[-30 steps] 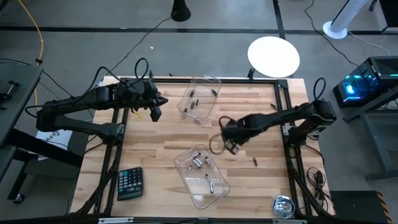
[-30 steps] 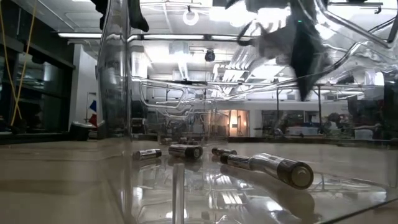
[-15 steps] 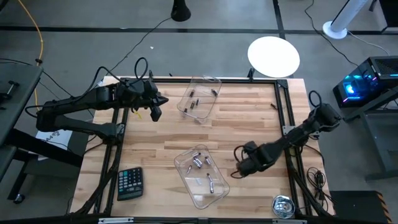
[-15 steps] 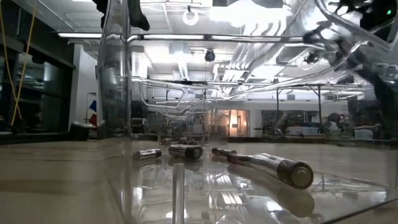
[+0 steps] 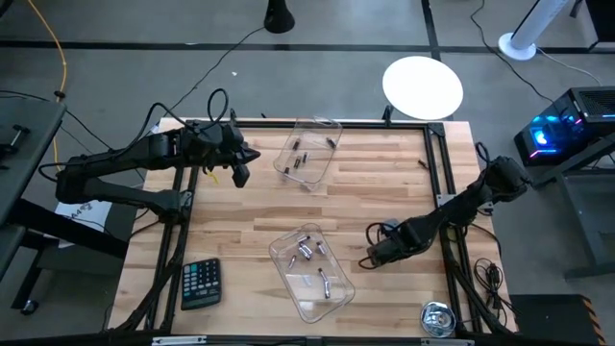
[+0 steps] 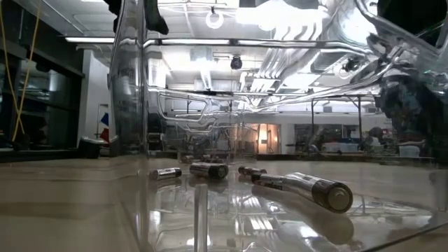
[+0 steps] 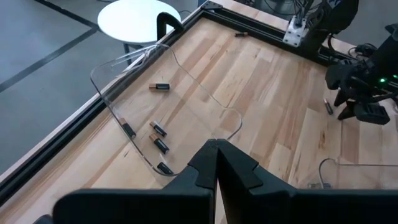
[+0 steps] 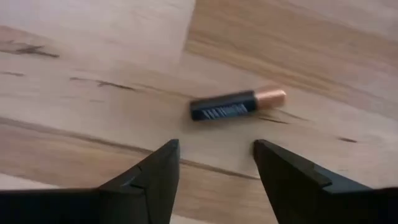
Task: Sort batteries
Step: Put the black battery into the top transparent bin
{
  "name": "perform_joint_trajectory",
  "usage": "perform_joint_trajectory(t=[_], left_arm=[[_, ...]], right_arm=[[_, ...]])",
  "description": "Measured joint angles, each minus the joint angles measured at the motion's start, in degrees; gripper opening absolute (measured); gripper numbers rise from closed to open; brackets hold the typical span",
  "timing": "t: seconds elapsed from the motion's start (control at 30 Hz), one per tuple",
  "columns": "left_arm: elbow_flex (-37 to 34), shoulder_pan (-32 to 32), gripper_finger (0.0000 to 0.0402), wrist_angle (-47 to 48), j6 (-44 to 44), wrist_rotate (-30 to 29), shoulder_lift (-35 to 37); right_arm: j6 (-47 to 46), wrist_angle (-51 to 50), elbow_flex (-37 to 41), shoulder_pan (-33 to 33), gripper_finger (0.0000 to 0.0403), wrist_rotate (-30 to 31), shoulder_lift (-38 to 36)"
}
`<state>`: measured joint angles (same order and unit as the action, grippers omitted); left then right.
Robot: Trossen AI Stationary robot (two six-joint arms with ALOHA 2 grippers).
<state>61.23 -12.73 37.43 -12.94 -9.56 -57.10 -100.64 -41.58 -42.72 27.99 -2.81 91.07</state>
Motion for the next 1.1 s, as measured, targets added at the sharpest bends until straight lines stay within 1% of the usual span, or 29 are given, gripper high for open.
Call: perform_joint_trajectory(t=[0.23,0.33,0.4,0.57,0.63,0.73,0.87,0.97,1.0,1.1], left_arm=[[0.0,0.0,0.0,0.0,-1.0,0.0,0.0],[0.0,0.0,0.0,0.0,-1.6,0.0,0.0],[0.0,0.0,0.0,0.0,-1.8,0.0,0.0],[0.0,0.0,0.0,0.1,-1.5,0.0,0.0],[0.0,0.0,0.0,0.1,-1.3,0.0,0.0],[0.0,0.0,0.0,0.1,-1.4,0.0,0.0],[0.0,0.0,0.0,0.1,-1.4,0.0,0.0],[0.0,0.0,0.0,0.1,-0.6,0.0,0.0],[0.0,0.0,0.0,0.1,-0.4,0.0,0.0],[0.0,0.0,0.0,0.1,-0.4,0.0,0.0]], right_arm=[[0.9,-1.3,-0.8,-1.7,0.0166,0.1,0.3],[4.9,-2.7,-3.7,-1.4,0.0162,0.0,0.6],[6.7,-5.7,-5.8,-0.4,0.0161,1.2,0.8],[5.9,-13.9,-11.4,1.8,0.0161,2.0,0.7],[1.4,-15.9,-12.3,2.0,0.0161,2.8,0.6],[-7.5,-15.7,-12.5,2.0,0.0161,4.6,0.6],[-19.5,-13.7,-12.5,1.9,0.0161,10.9,0.6],[-28.8,-14.6,-12.5,1.4,0.0161,16.0,0.6],[-30.7,-15.2,-12.5,0.8,0.0161,17.3,0.6],[-31.1,-16.1,-12.5,-1.8,0.0161,18.1,0.6]])
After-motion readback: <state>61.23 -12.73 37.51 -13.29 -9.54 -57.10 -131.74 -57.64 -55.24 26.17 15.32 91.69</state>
